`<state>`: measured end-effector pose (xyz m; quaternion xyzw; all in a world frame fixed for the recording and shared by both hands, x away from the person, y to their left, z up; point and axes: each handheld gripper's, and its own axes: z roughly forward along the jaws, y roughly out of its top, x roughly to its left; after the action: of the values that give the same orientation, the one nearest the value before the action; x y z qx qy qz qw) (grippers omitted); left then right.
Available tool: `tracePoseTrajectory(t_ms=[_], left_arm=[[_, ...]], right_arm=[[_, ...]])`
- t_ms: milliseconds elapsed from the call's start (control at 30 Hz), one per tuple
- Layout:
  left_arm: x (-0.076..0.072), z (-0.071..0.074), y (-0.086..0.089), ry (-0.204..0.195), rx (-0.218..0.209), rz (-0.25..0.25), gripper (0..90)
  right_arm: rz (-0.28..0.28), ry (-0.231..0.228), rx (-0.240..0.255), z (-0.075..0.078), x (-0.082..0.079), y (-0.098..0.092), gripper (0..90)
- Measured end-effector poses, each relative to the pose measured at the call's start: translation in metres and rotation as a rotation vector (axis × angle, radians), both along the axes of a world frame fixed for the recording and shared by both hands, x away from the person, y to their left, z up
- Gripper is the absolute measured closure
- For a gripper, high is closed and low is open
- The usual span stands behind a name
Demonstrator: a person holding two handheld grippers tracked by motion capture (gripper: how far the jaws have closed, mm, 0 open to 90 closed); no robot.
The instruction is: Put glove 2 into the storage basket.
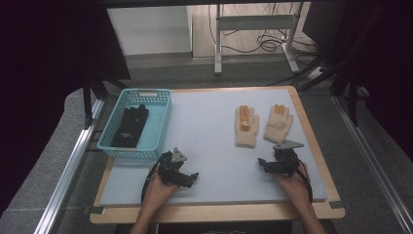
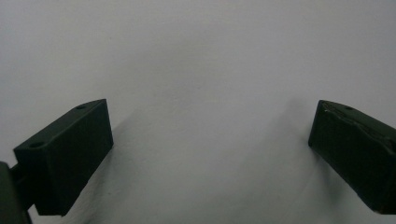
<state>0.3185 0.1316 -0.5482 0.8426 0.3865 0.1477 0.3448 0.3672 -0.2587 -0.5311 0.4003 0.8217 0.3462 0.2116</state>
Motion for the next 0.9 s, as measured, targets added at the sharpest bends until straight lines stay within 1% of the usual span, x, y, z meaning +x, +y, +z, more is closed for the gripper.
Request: tracePoseTrajectory(t_ms=[33, 67, 100, 200, 333, 467, 500, 567, 633, 667, 767, 900], left_arm=[[0.001, 0.000, 0.001, 0.012, -0.004, -0.002, 0.4], [0.001, 0.000, 0.001, 0.012, -0.004, -0.002, 0.1], [0.002, -0.001, 0.001, 0.021, -0.014, 0.004, 0.2], [0.002, -0.001, 0.001, 0.019, -0.012, 0.004, 0.2], [0.002, -0.001, 0.001, 0.020, -0.013, 0.004, 0.3], [0.002, -0.001, 0.001, 0.020, -0.014, 0.004, 0.3], [0.002, -0.001, 0.001, 0.020, -0.014, 0.004, 0.3], [0.002, -0.001, 0.001, 0.020, -0.014, 0.004, 0.3], [0.002, -0.001, 0.001, 0.020, -0.014, 0.004, 0.3], [0.002, -0.001, 0.001, 0.020, -0.014, 0.005, 0.3], [0.002, -0.001, 0.001, 0.020, -0.014, 0.005, 0.4], [0.002, -0.001, 0.001, 0.020, -0.015, 0.005, 0.4]], right_arm=[[0.000, 0.000, 0.000, 0.000, 0.000, 0.000, 19.6], [0.000, 0.000, 0.000, 0.000, 0.000, 0.000, 19.6], [-0.001, 0.004, 0.003, 0.000, 0.000, 0.000, 19.5], [-0.002, 0.018, 0.012, 0.000, 0.002, -0.001, 19.0], [0.000, 0.021, 0.015, 0.001, 0.002, -0.001, 19.1], [0.001, 0.044, 0.038, 0.003, 0.005, -0.006, 19.2], [-0.011, 0.052, 0.030, 0.005, 0.007, -0.008, 19.2], [-0.035, 0.047, 0.031, 0.009, 0.009, -0.014, 19.1], [-0.042, 0.051, 0.063, 0.014, 0.013, -0.021, 19.2], [-0.046, 0.052, 0.066, 0.017, 0.015, -0.024, 19.2], [-0.060, 0.057, 0.051, 0.023, 0.026, -0.032, 21.1], [-0.076, 0.081, 0.058, 0.030, 0.040, -0.039, 24.2]])
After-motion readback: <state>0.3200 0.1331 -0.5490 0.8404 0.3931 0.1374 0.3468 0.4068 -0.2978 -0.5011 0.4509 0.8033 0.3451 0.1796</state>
